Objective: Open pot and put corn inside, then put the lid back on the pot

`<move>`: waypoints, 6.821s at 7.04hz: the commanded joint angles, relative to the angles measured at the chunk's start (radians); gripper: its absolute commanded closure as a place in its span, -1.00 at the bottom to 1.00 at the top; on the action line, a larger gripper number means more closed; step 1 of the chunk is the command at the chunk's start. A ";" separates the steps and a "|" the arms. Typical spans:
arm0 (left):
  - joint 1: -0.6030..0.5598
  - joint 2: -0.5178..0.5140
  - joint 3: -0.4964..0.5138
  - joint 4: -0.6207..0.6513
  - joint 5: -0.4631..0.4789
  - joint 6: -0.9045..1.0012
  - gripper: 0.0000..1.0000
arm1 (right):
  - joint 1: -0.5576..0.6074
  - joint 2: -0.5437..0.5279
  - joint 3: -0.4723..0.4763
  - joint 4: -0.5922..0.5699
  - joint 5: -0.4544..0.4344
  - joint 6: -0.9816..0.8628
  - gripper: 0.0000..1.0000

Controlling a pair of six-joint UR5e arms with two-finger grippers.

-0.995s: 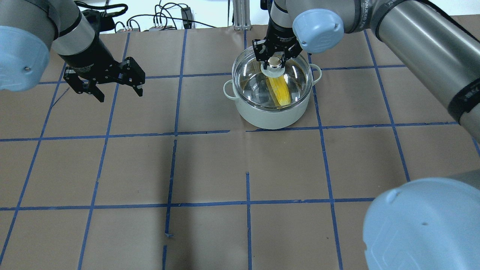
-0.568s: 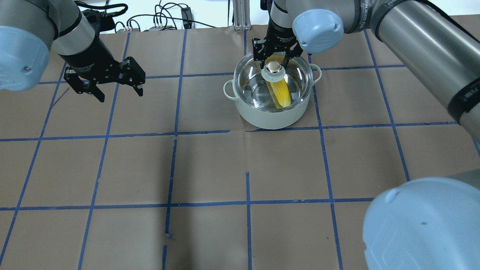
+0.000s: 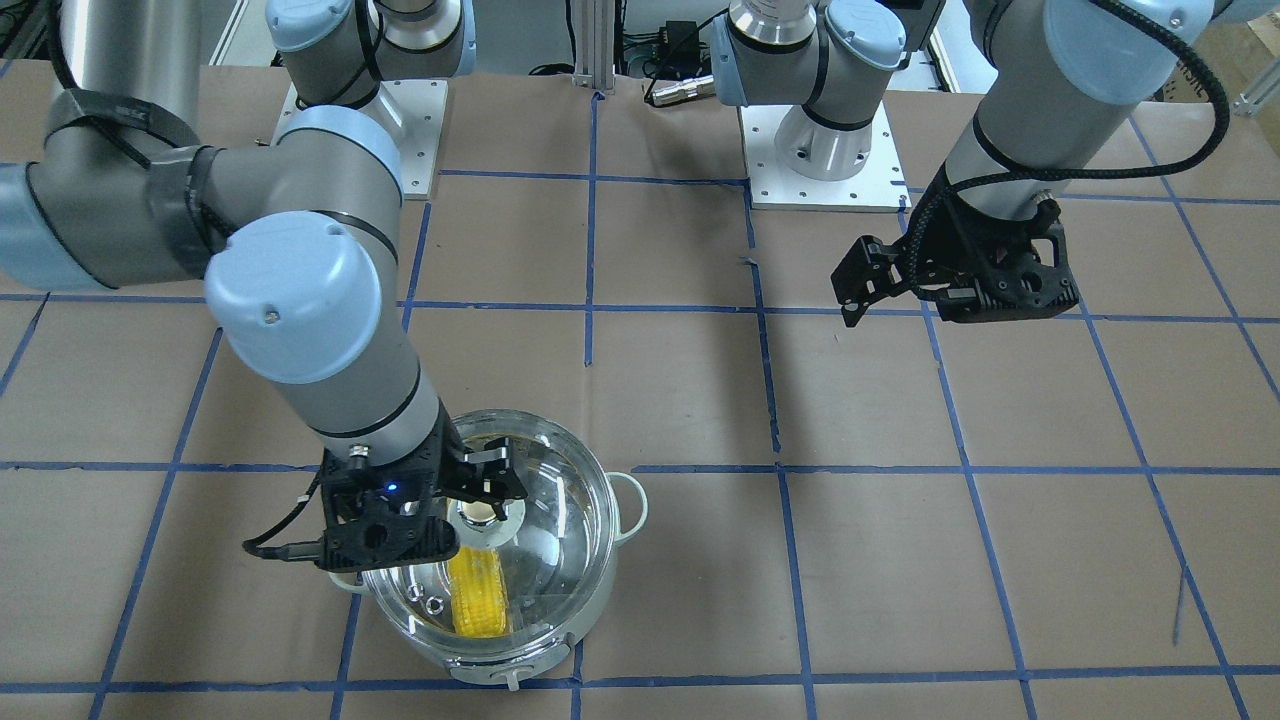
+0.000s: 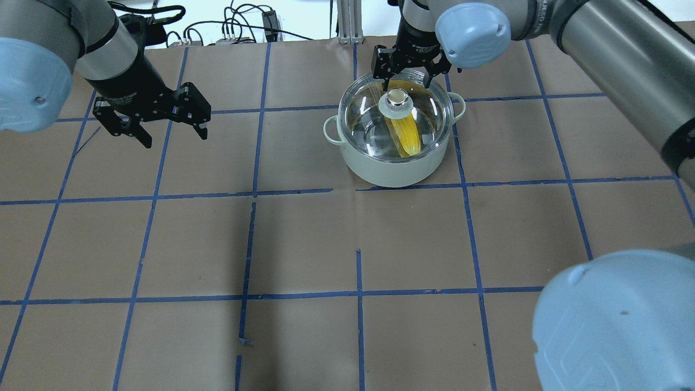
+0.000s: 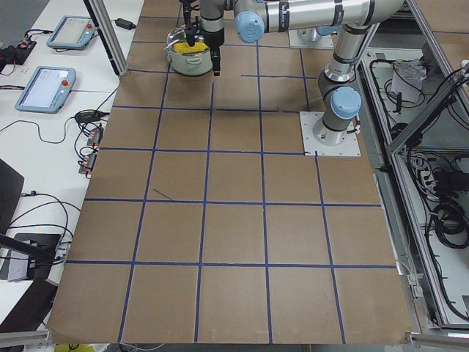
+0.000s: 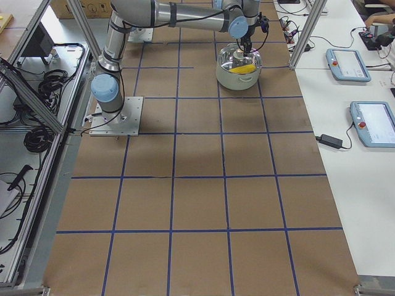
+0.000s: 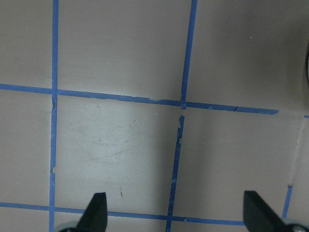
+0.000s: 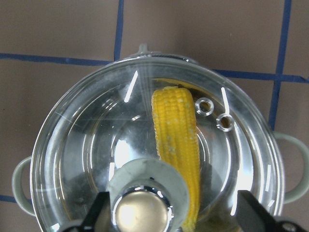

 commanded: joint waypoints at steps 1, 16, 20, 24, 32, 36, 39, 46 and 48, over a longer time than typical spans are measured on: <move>-0.001 -0.001 0.000 0.000 0.003 0.000 -1.00 | -0.085 -0.074 -0.029 0.027 -0.014 -0.047 -0.99; -0.001 0.009 -0.008 0.000 0.017 0.006 -1.00 | -0.188 -0.551 0.305 0.428 -0.046 -0.173 -0.99; 0.001 0.007 -0.008 0.000 0.015 0.008 -1.00 | -0.188 -0.548 0.384 0.233 -0.069 -0.162 -0.99; 0.001 0.006 -0.006 0.000 0.015 0.008 -1.00 | -0.188 -0.545 0.391 0.230 -0.075 -0.157 -0.99; 0.001 0.002 -0.002 0.000 0.017 0.008 -1.00 | -0.186 -0.545 0.390 0.228 -0.075 -0.157 -0.99; 0.001 0.001 0.000 0.000 0.017 0.008 -1.00 | -0.188 -0.545 0.388 0.227 -0.075 -0.157 -0.99; 0.001 0.001 0.000 0.000 0.017 0.008 -1.00 | -0.188 -0.545 0.388 0.227 -0.075 -0.157 -0.99; 0.001 -0.002 0.002 0.000 0.015 0.008 -1.00 | -0.188 -0.547 0.379 0.227 -0.077 -0.159 -0.99; 0.001 -0.001 0.000 0.000 0.015 0.008 -1.00 | -0.188 -0.548 0.378 0.227 -0.077 -0.157 -0.99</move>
